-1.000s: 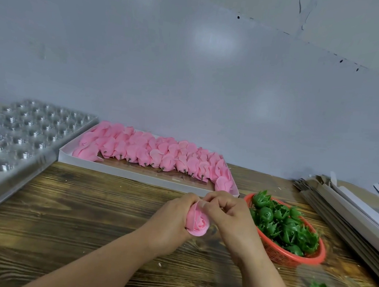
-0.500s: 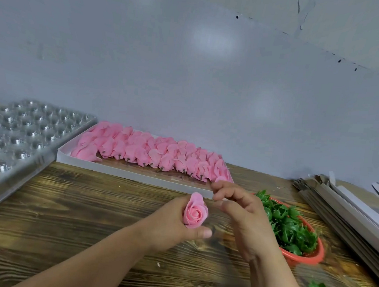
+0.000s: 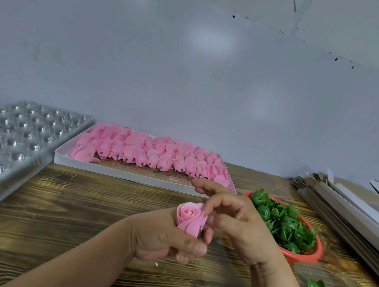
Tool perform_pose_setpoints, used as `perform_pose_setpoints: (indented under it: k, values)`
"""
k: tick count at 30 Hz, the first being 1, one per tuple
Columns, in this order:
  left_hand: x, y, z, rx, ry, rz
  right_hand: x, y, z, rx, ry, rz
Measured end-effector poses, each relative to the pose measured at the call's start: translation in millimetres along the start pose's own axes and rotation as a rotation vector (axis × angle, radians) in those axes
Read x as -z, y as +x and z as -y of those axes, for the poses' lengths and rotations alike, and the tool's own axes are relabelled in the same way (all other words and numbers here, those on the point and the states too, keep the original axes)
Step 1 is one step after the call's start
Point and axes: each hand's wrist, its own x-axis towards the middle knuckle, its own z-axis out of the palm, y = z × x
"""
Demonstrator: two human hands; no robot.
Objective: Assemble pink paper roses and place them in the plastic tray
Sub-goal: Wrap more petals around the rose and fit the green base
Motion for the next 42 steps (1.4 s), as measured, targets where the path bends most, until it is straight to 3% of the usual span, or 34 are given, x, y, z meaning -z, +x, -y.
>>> perform_pose_setpoints:
  k: [7,10,15,23,29,36,39,42]
  values:
    - [1,-1,0,0.004,0.023,-0.021,-1,0,3,0.017,0.179,-0.084]
    - [2,0,2,0.005,0.053,-0.058,4,2,0,-0.039,0.101,-0.208]
    - [4,2,6,-0.034,0.091,-0.121,-3,1,-1,-0.145,-0.049,-0.069]
    - [10,2,9,-0.034,-0.017,-0.079,-2,2,3,-0.18,0.161,-0.095]
    - [10,1,7,-0.03,-0.047,-0.072,-6,1,5,-0.172,-0.015,-0.048]
    - [11,1,9,-0.021,-0.067,-0.118,-6,4,0,-0.196,0.217,-0.208]
    - [12,1,7,-0.049,-0.078,-0.1,-4,6,0,-0.176,0.095,-0.294]
    - [11,3,8,-0.046,-0.01,-0.077,-11,5,3,-0.187,-0.082,-0.254]
